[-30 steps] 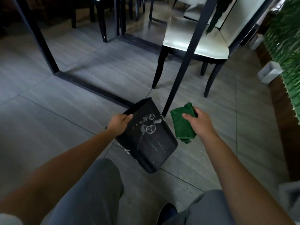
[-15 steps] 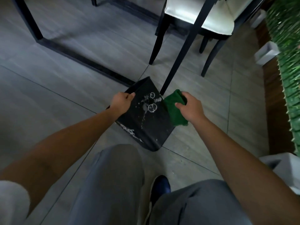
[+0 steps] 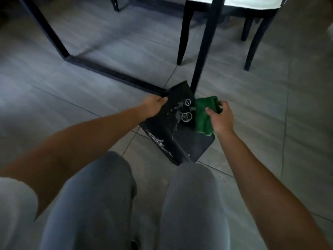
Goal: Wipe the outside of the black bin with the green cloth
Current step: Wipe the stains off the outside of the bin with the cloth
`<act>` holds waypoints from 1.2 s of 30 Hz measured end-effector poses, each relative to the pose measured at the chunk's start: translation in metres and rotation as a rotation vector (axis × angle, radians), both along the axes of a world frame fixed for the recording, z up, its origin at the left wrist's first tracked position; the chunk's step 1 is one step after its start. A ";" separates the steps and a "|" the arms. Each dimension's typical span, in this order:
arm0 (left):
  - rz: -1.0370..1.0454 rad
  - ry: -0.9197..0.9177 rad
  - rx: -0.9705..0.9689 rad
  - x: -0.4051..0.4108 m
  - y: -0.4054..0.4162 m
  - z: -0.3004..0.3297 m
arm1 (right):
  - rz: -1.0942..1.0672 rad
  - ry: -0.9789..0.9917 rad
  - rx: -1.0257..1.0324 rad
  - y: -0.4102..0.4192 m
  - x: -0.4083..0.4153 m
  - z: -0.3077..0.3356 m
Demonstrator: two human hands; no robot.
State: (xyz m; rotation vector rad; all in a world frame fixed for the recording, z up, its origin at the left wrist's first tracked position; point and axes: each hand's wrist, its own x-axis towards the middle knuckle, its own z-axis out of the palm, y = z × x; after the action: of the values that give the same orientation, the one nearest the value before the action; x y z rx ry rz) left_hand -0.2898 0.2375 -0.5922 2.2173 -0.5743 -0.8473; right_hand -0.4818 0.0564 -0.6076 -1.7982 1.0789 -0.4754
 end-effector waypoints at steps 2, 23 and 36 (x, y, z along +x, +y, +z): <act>0.024 -0.021 0.036 -0.002 -0.002 0.004 | -0.032 -0.059 0.083 -0.015 0.001 -0.006; 0.278 0.369 0.141 0.004 0.010 -0.017 | 0.098 -0.006 -0.147 0.040 0.051 -0.089; 0.282 0.207 0.034 0.004 -0.017 -0.037 | 0.077 -0.105 -0.125 0.014 0.057 -0.105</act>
State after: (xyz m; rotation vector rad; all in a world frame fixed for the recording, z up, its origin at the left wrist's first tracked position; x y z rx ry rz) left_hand -0.2855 0.2208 -0.6293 2.1416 -0.1453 -0.9255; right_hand -0.4247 0.0700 -0.7127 -1.8940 0.9216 -0.5951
